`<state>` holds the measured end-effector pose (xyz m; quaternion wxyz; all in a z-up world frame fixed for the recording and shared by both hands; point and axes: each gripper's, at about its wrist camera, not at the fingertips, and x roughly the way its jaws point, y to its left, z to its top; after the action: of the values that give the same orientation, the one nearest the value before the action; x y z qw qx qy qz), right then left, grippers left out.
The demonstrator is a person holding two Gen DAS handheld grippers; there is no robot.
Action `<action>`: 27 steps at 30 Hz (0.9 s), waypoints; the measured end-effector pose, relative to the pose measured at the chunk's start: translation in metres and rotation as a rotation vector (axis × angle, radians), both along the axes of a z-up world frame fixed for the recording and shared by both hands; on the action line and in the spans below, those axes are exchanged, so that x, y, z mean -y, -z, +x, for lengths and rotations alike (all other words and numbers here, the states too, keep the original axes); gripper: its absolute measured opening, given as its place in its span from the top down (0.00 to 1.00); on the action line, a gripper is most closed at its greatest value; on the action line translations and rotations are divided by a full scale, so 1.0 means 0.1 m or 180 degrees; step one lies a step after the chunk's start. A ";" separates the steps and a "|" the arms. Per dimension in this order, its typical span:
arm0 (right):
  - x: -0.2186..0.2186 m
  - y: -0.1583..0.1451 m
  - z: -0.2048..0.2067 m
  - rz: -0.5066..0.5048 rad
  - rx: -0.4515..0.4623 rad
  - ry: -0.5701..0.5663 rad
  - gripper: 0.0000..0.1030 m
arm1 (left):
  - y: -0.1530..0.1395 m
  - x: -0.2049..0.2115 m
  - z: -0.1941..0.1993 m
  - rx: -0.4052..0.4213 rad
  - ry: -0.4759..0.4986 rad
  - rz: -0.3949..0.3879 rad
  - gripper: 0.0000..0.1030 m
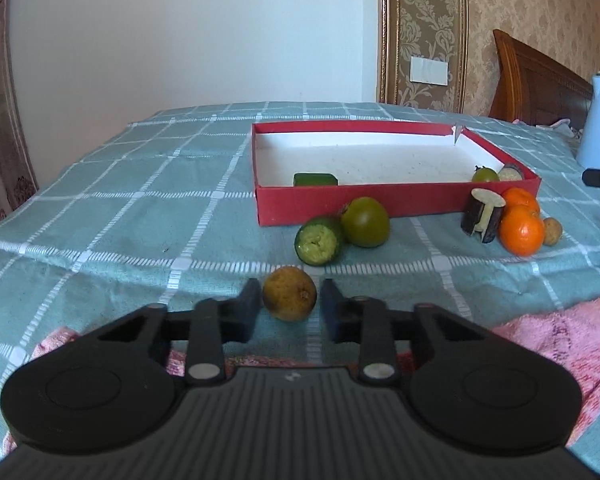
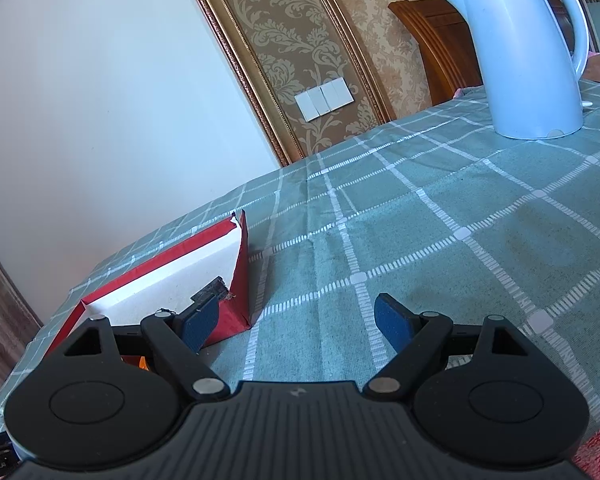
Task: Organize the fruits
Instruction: 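Move the left gripper to the small brown round fruit and close on it, then carry the brown fruit into the red tray and open the left gripper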
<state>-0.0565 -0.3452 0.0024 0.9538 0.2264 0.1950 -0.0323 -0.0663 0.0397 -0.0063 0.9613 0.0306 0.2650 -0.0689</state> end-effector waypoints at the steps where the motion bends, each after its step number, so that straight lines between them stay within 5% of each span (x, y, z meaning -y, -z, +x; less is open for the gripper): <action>1: 0.00 0.00 0.00 0.0000 -0.0002 -0.0002 0.17 | 0.00 0.00 0.00 -0.0004 0.0001 0.0008 0.75; 12: -0.03 0.00 0.01 -0.0039 -0.0014 -0.0014 0.17 | -0.24 0.13 0.07 0.0168 0.0055 0.0035 0.75; 20: -0.04 0.00 0.02 -0.0050 -0.0041 -0.0026 0.17 | -0.53 0.44 0.57 0.0298 0.0138 0.0017 0.75; 27: -0.04 0.01 0.04 -0.0039 -0.0061 -0.0052 0.17 | -0.45 0.62 1.06 0.0108 0.0117 -0.0016 0.75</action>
<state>-0.0526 -0.3415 0.0018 0.9534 0.2187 0.2058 -0.0278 0.0396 -0.0227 0.0383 0.9643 0.0342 0.2479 -0.0867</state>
